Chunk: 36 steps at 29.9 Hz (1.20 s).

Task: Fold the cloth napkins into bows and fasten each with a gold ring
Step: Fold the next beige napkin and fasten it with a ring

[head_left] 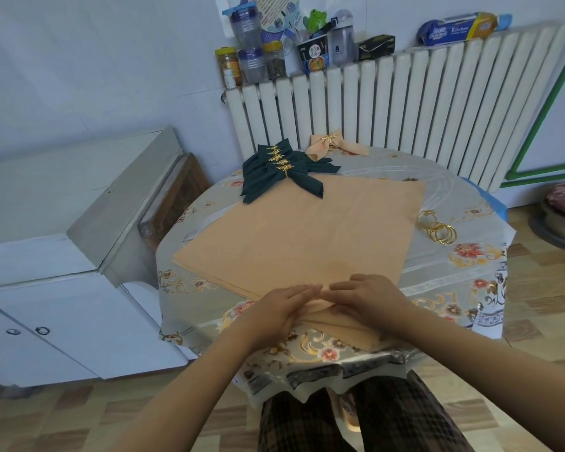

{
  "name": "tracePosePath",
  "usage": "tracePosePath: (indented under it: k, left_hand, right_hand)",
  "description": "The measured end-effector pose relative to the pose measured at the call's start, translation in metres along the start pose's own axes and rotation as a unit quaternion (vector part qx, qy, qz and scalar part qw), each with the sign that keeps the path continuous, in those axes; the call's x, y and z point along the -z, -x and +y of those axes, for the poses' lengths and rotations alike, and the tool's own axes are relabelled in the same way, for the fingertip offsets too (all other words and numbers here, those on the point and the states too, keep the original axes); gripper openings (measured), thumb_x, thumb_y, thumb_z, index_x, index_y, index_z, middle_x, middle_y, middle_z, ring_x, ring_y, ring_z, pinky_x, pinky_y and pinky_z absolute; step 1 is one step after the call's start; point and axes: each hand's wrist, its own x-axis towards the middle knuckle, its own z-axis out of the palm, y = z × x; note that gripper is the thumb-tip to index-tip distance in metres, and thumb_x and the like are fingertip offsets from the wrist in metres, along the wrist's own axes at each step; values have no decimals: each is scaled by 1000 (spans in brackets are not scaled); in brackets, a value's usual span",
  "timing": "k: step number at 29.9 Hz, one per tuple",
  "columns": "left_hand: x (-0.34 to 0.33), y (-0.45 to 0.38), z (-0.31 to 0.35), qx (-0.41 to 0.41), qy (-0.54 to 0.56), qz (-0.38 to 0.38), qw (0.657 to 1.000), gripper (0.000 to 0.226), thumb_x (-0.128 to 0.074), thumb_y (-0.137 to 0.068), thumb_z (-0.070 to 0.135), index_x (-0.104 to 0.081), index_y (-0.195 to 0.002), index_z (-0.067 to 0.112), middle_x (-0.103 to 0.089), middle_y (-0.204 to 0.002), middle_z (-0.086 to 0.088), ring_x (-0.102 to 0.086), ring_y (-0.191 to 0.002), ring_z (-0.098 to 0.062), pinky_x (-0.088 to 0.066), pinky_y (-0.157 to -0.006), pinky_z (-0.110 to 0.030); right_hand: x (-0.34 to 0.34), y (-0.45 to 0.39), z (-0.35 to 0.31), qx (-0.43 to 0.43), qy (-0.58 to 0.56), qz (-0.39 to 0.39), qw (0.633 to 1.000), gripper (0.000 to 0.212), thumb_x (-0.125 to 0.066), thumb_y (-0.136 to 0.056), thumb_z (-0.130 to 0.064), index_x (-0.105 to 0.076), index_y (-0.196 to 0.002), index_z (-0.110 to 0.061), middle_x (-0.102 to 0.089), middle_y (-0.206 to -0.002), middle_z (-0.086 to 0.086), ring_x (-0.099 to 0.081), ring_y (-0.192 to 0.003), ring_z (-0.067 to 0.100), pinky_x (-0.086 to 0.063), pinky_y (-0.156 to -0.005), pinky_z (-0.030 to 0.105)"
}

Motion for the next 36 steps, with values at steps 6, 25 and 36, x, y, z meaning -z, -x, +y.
tracePosePath:
  k: [6, 25, 36]
  left_hand:
    - [-2, -3, 3, -3, -41, 0, 999, 50, -37, -101, 19, -22, -147, 34, -31, -152, 7, -31, -136, -19, -22, -114, -31]
    - [-13, -21, 22, 17, -73, 19, 997, 59, -19, -100, 41, -12, -151, 12, -35, -145, -10, -28, -129, -24, -19, -110, -31]
    - [-24, -30, 5, -24, 13, 145, 989, 46, -41, -92, 25, -54, -132, 6, -62, -102, -13, -44, -95, -16, -48, -85, -39]
  right_hand:
    - [-8, 21, 2, 74, 12, 73, 995, 35, -50, -84, -30, -56, -118, -33, -69, -108, -6, -62, -70, 17, -47, -46, 26]
    - [-7, -2, 4, 19, -41, 57, 997, 19, -45, -83, -28, -58, -95, -22, -68, -73, -3, -61, -54, 17, -48, -44, 25]
    - [-18, 16, 17, 47, -2, 28, 999, 31, -49, -89, -45, -68, -96, -22, -68, -100, -8, -59, -81, 15, -47, -67, 27]
